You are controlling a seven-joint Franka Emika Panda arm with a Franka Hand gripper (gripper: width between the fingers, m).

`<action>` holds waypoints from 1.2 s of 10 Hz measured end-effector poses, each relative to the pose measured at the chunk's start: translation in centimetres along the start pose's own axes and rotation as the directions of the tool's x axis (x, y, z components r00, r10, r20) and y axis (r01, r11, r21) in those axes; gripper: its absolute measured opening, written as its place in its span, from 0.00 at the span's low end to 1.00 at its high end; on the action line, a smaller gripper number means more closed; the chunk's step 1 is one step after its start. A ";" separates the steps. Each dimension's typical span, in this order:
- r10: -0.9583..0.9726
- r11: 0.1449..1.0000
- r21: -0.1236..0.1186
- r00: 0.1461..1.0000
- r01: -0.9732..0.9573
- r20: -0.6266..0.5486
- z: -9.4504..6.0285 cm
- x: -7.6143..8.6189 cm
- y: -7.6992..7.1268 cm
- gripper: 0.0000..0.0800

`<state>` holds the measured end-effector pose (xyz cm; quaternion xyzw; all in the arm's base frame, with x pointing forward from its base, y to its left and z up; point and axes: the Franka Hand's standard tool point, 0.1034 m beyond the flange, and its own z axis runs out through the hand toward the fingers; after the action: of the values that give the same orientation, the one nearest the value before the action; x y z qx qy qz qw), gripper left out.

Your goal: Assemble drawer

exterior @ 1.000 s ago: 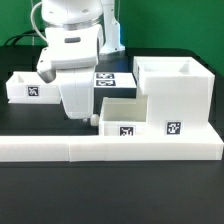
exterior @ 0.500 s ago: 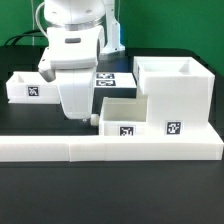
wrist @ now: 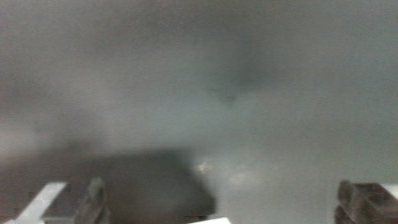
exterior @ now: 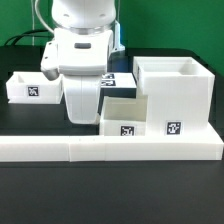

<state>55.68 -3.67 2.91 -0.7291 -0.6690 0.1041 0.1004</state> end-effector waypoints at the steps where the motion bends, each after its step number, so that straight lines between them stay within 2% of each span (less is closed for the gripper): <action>1: 0.064 0.998 0.000 0.998 -0.064 0.002 -0.2 0.1 -0.1 0.81; 2: 0.106 0.994 -0.007 0.994 -0.106 0.003 -0.6 0.1 -0.4 0.81; 4: 0.091 0.996 -0.002 0.996 -0.091 0.002 -0.4 0.1 -0.5 0.81; 6: -0.031 1.000 0.002 0.999 0.031 -0.025 -0.4 -1.0 -0.4 0.81; 8: -0.097 0.995 0.019 0.995 0.098 -0.029 -1.9 -0.7 0.7 0.81; 9: -0.103 0.994 0.037 0.994 0.104 -0.028 -2.6 -0.3 1.4 0.81; 10: -0.097 0.994 0.038 0.995 0.098 -0.024 -2.9 0.2 1.9 0.81; 12: -0.096 0.994 0.041 0.995 0.097 -0.025 -2.6 0.0 1.7 0.81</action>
Offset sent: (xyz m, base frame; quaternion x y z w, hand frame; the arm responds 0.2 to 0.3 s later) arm 0.0000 0.0000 0.0000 0.0000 0.0000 0.0000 1.0000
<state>58.07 -3.87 4.95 -0.6949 -0.6998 0.1047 0.1282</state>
